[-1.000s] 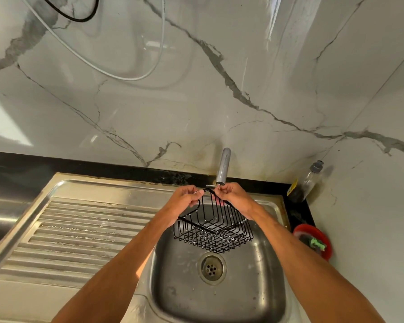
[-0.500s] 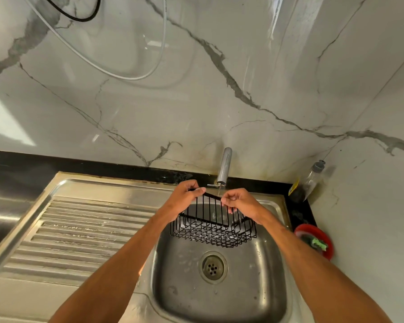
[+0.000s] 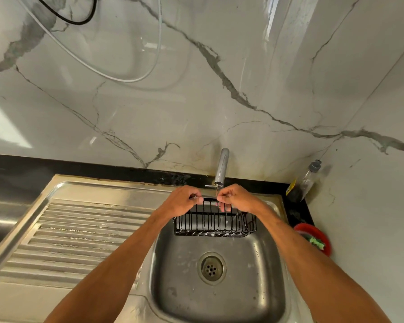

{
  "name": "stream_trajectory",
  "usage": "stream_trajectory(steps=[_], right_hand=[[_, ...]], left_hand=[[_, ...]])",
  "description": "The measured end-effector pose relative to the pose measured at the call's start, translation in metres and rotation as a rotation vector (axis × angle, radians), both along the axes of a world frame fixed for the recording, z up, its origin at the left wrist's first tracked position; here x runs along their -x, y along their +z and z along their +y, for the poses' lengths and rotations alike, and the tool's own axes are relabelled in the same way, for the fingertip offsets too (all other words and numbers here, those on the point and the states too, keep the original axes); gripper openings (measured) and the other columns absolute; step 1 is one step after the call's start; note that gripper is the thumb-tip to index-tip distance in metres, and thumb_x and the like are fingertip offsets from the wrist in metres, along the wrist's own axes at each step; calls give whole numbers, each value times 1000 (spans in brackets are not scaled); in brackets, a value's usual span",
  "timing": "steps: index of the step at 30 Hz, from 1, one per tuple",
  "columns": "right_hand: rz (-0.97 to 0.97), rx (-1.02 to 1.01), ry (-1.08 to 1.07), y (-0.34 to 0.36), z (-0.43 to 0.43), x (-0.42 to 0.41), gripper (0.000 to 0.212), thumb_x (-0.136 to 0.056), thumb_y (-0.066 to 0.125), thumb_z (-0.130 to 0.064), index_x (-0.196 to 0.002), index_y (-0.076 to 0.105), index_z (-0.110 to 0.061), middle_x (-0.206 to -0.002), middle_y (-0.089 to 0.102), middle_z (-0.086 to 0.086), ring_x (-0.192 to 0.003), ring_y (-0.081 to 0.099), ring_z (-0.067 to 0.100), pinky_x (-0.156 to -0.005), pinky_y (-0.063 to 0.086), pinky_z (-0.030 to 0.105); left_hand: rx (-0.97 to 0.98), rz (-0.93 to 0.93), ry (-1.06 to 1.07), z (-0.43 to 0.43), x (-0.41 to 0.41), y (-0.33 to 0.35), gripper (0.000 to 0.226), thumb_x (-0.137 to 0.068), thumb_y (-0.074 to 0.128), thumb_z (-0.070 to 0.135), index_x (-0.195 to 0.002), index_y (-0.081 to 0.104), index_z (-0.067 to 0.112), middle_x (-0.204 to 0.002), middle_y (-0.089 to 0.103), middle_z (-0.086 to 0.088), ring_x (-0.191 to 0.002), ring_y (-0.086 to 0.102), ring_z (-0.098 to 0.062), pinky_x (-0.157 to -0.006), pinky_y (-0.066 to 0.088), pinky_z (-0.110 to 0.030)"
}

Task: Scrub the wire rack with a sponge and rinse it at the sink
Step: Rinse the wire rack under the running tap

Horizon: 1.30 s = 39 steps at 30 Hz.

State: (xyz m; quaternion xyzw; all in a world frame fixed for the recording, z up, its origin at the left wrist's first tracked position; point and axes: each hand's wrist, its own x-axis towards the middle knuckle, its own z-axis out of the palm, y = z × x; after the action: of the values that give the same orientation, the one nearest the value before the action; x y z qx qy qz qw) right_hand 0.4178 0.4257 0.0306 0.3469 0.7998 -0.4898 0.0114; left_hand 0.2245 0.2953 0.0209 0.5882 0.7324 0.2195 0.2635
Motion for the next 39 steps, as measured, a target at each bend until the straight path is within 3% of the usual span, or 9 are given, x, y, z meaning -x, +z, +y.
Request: stream_trajectory(steps=[5, 11, 15, 20, 23, 26, 32, 36, 39], right_hand=[[-100, -51, 4, 0, 2, -3, 21, -101, 55, -16, -91, 70, -3, -87, 73, 22, -61, 59, 22, -59, 48, 27], [-159, -224, 27, 12, -2, 21, 25, -99, 58, -28, -82, 71, -16, -74, 75, 5, -58, 67, 10, -81, 54, 34], [-136, -257, 54, 28, -8, 27, 20, -97, 62, -31, -85, 70, -16, -74, 74, 5, -59, 67, 10, -75, 57, 36], [-34, -145, -14, 38, 6, 12, 13, -97, 63, -22, -94, 70, -12, -74, 71, 5, -62, 64, 14, -68, 55, 33], [57, 12, -79, 35, 8, 6, 15, -96, 63, -13, -106, 71, -4, -75, 70, 5, -66, 65, 12, -67, 51, 24], [180, 132, -174, 29, 0, -1, 19, -98, 58, -11, -112, 69, -4, -94, 74, 11, -90, 71, 12, -84, 46, 18], [266, 260, -263, 17, -9, -4, 31, -105, 43, -24, -135, 55, -23, -139, 58, 0, -133, 48, 15, -118, 21, 39], [191, 132, -291, 17, -24, 1, 41, -109, 31, -35, -144, 45, -20, -132, 45, -11, -122, 41, 7, -107, 34, 34], [135, -132, -312, -1, -29, 16, 33, -108, 31, -36, -101, 61, -21, -75, 54, -5, -63, 47, 8, -57, 39, 24]], left_hand=[[54, 1, 8, -5, 10, -4, 10, -100, 61, 28, -95, 66, 21, -89, 70, -2, -80, 68, -20, -80, 51, -30], [117, 170, -55, 0, -9, 2, 28, -105, 50, 39, -121, 61, 18, -111, 64, -1, -101, 59, -18, -100, 42, -41], [55, -147, -24, 9, -22, 2, 18, -105, 52, 21, -110, 66, 10, -101, 69, -5, -86, 68, -14, -88, 57, -43], [60, -368, 120, -2, -8, 3, 16, -103, 56, 18, -94, 68, 12, -81, 66, 1, -75, 64, -8, -71, 48, -22], [92, -470, 194, -7, -3, -4, 17, -103, 57, 17, -92, 69, 13, -78, 66, 1, -73, 62, -9, -77, 46, -26], [110, -624, 305, -12, -2, -10, 19, -103, 56, 16, -90, 69, 13, -76, 65, 1, -71, 59, -11, -79, 46, -27], [132, -862, 541, -23, -5, -24, 21, -105, 53, 16, -91, 67, 9, -68, 56, -1, -59, 50, -11, -55, 40, -20], [165, -989, 708, -26, -14, -39, 19, -104, 54, 18, -91, 65, 8, -60, 48, 3, -54, 43, -10, -45, 35, -18], [163, -1034, 840, -27, -24, -48, 21, -99, 64, 28, -90, 64, 9, -69, 54, 0, -55, 43, -9, -45, 36, -20]])
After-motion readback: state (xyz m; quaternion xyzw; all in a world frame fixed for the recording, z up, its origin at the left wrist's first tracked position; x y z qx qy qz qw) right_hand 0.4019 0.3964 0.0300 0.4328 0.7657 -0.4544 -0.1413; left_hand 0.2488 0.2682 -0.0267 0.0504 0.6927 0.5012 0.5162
